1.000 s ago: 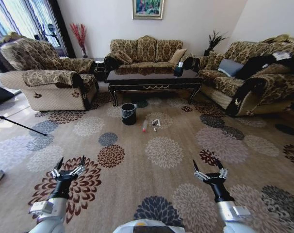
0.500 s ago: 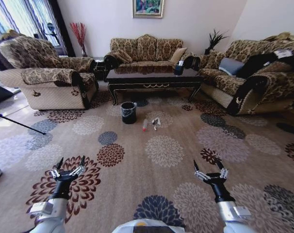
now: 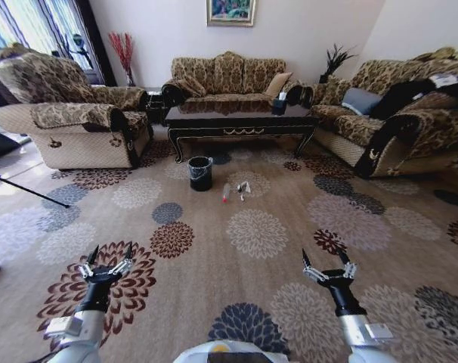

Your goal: Move to the front of the table and pick up the trash from the floor, then place it into the trash bin.

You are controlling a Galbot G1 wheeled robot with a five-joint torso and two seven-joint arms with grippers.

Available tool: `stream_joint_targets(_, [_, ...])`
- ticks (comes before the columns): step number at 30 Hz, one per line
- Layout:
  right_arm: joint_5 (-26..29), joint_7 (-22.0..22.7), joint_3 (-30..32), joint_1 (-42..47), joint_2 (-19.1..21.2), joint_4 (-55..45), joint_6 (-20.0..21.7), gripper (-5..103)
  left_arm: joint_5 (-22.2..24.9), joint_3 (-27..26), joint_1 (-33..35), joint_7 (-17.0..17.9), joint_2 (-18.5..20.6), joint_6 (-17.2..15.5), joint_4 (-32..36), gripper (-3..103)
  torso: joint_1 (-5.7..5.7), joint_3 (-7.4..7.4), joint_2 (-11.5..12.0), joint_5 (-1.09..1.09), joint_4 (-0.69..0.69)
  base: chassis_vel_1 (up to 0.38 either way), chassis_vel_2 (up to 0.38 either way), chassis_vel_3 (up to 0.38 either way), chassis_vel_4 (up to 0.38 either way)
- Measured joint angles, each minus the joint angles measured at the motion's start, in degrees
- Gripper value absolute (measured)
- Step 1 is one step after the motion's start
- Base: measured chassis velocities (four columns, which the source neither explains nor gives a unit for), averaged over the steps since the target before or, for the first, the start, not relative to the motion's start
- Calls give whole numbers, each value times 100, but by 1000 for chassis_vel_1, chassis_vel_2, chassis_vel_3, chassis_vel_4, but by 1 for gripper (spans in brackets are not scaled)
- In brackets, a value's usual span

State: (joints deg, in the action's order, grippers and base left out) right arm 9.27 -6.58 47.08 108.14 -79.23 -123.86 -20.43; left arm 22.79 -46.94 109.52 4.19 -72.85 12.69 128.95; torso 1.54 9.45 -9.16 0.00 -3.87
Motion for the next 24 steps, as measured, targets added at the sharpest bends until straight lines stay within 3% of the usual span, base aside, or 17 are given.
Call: stream_joint_targets(24, [31,-28,18,-9,87,-44,21,100,-78,71,-57,0,-32,10,-10,100,-83,-446,530,0,0,0,0,0,0])
